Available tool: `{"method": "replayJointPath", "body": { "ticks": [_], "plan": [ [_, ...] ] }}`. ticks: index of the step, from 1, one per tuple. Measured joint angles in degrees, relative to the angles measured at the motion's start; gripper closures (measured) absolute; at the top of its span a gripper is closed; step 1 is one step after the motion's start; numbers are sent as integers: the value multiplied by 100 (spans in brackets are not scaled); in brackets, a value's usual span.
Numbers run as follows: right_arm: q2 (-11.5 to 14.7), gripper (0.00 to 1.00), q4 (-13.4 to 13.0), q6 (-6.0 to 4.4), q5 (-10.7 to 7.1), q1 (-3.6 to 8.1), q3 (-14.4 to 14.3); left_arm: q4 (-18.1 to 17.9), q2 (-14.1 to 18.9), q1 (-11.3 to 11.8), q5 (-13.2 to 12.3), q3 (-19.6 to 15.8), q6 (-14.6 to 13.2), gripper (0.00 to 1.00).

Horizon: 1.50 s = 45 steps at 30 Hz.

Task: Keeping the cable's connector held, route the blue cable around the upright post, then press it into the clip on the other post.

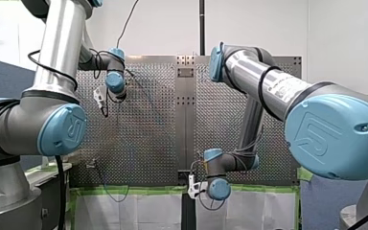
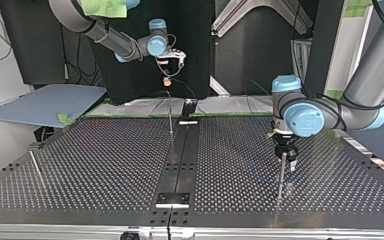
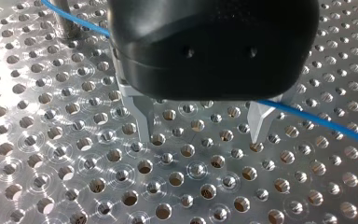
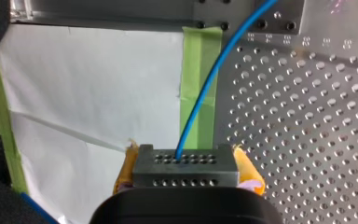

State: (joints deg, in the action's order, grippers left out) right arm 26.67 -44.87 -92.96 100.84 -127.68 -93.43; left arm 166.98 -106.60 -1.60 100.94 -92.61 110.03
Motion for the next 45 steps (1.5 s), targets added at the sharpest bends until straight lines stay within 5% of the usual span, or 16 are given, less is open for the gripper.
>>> {"method": "replayJointPath", "body": {
  "ticks": [16,28,45],
  "plan": [
    [143,100,-387,-6,52,111,-397,20,1,0,0,0,12,0],
    [672,100,-586,-80,112,260,-935,41,0,-3,10,0,32,0],
    [1470,100,-653,-112,-110,517,-1345,34,-3,-13,115,0,38,0]
  ]
}}
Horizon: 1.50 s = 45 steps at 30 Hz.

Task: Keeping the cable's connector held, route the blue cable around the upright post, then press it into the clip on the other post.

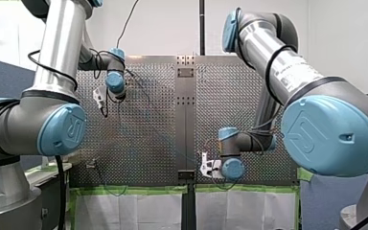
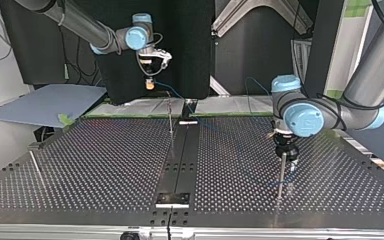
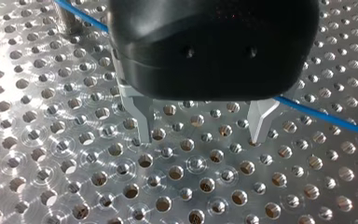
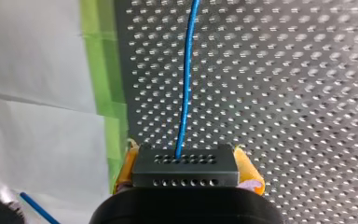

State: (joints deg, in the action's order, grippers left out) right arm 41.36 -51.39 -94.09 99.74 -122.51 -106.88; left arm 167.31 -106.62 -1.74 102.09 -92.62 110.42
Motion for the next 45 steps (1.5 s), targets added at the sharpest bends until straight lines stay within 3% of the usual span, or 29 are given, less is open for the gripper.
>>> {"method": "replayJointPath", "body": {
  "ticks": [6,11,16,29,37,45],
  "plan": [
    [241,100,-263,-65,-101,78,-176,10,1,-16,-8,0,17,0],
    [202,100,-540,-57,-127,99,-200,34,3,-27,-15,0,54,0],
    [178,100,-628,-54,-136,106,-204,76,5,-33,-90,1,199,0],
    [-11,100,-718,-64,-138,108,-206,121,6,31,-449,0,971,0],
    [-22,100,-738,-75,-138,108,-207,229,13,143,-335,-129,1394,0],
    [-26,100,-756,-76,-153,109,-207,-11,63,223,-310,-393,1837,0]
  ]
}}
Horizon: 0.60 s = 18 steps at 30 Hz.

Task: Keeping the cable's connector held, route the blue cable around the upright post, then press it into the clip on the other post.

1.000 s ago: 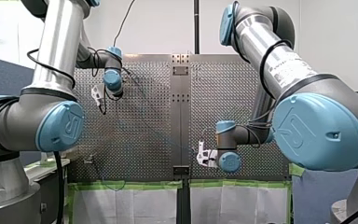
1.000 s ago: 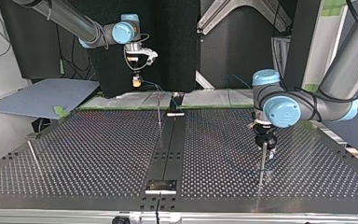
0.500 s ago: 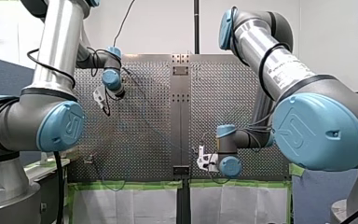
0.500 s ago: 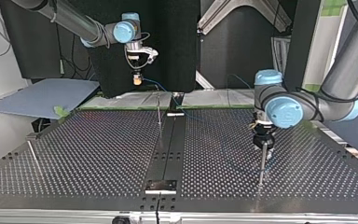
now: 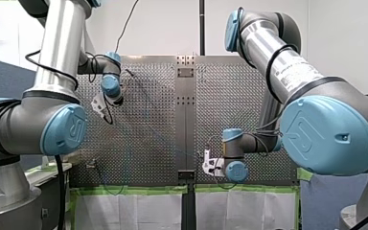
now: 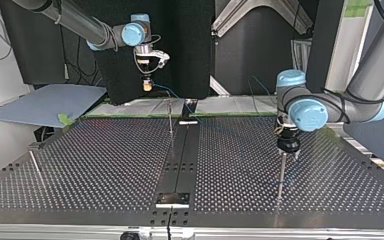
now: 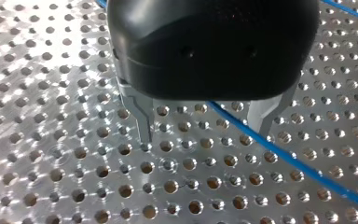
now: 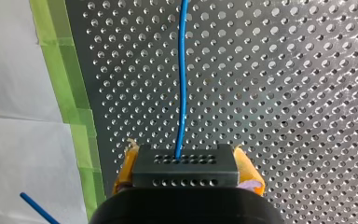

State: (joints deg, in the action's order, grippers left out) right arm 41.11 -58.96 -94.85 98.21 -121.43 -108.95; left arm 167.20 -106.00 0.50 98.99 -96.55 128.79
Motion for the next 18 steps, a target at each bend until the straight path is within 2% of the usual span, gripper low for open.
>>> {"method": "replayJointPath", "body": {
  "ticks": [11,18],
  "plan": [
    [-1,100,-23,-15,-59,0,0,-551,252,89,16,-402,662,0],
    [-1,100,-21,-18,-64,1,0,-678,373,147,-7,-495,1078,0]
  ]
}}
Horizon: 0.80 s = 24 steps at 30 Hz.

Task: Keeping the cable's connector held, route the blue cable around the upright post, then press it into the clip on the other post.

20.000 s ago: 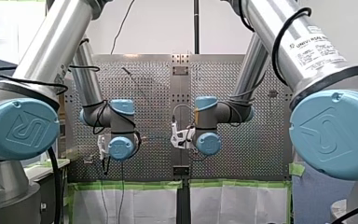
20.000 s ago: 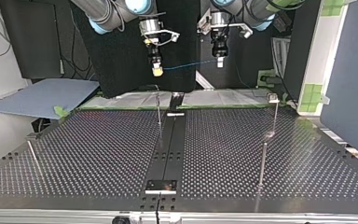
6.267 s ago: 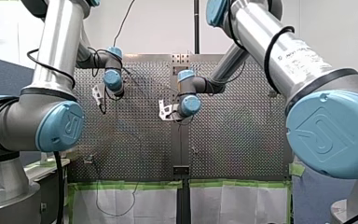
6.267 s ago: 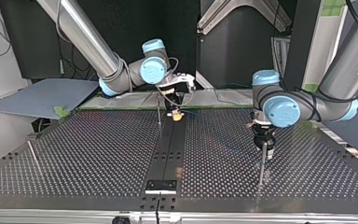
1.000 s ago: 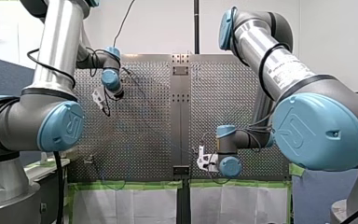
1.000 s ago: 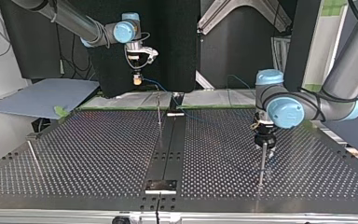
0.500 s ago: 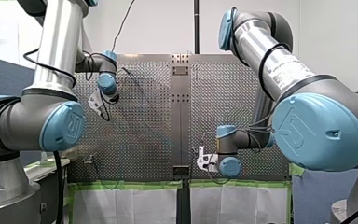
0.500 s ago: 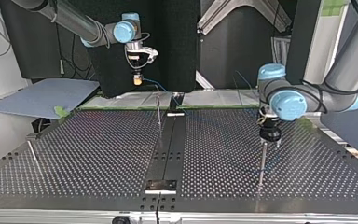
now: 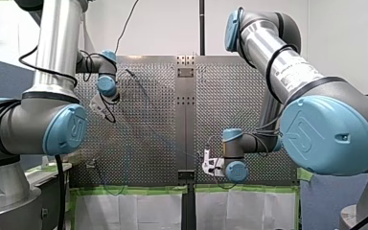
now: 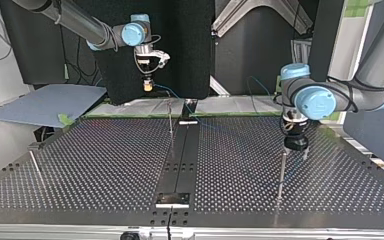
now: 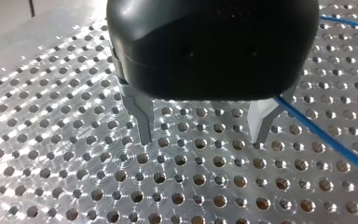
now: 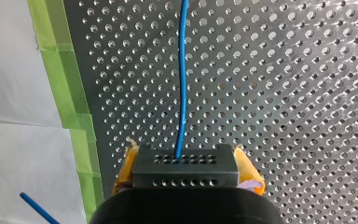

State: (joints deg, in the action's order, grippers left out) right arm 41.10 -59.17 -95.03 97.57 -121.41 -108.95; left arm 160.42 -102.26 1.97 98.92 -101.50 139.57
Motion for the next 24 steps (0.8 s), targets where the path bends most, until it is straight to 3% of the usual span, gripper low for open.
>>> {"method": "replayJointPath", "body": {
  "ticks": [7,17,24],
  "plan": [
    [0,100,1,0,-8,0,0,-119,232,43,-217,-161,403,0],
    [0,100,1,0,-9,-1,0,-60,471,74,-800,-202,1029,0],
    [0,100,6,0,-9,-1,0,-76,619,98,-903,-450,1461,0]
  ]
}}
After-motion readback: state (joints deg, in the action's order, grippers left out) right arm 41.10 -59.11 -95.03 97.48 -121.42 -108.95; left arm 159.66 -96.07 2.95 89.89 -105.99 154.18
